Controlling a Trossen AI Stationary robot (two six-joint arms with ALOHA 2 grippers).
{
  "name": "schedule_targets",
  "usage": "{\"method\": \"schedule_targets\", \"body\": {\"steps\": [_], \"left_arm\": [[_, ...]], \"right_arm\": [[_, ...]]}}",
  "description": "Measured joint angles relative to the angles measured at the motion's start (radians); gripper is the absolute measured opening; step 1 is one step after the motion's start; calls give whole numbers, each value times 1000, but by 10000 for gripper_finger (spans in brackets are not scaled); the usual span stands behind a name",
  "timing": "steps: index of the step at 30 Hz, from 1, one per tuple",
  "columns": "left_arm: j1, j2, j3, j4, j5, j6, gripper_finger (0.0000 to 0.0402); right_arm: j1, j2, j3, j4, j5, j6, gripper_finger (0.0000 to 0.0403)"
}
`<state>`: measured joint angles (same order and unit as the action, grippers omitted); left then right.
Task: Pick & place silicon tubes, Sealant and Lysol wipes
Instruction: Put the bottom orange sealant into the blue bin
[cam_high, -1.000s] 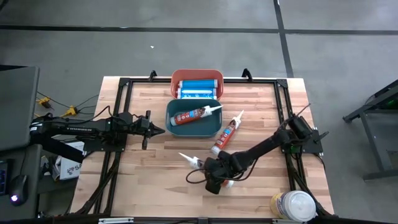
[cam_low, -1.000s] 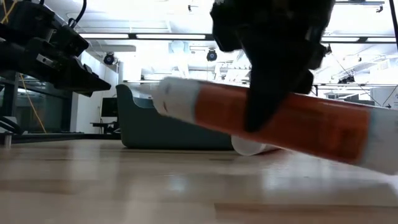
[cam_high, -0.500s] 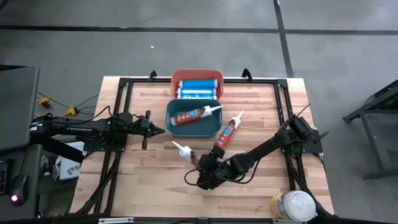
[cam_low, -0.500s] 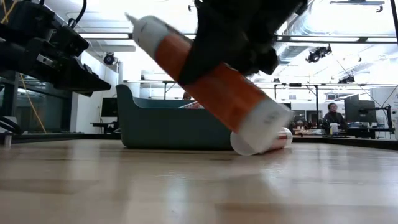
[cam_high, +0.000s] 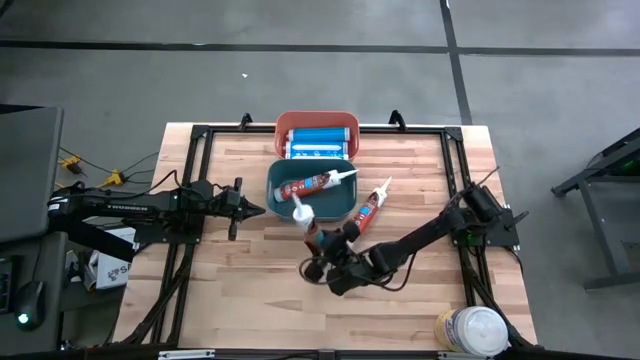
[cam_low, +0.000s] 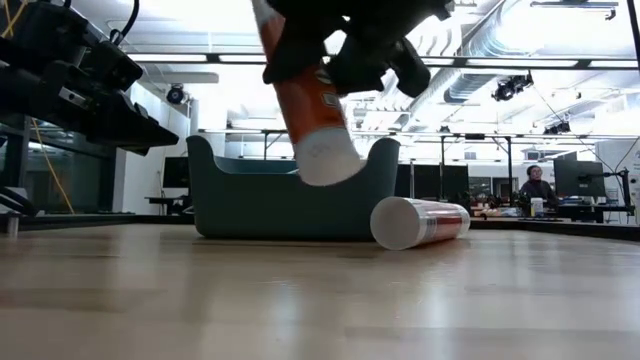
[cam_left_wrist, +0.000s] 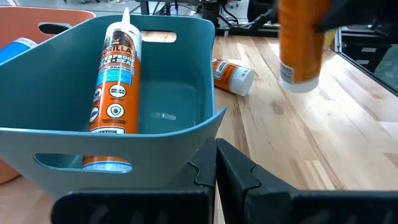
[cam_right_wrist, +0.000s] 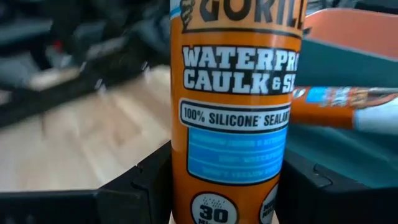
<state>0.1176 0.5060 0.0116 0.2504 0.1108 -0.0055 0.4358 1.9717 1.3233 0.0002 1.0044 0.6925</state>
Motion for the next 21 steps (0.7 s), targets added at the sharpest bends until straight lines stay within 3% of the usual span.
{"method": "schedule_targets", "body": {"steps": [7, 12, 21], "left_arm": [[0, 0, 0, 0, 4, 0, 0], [0, 0, 0, 0, 3, 0, 0], [0, 0, 0, 0, 3, 0, 0]], "right_arm": [[-39, 0, -53, 179, 154, 6, 199], [-70, 0, -95, 311, 192, 12, 199], [-117, 0, -141, 434, 331, 157, 199]]}}
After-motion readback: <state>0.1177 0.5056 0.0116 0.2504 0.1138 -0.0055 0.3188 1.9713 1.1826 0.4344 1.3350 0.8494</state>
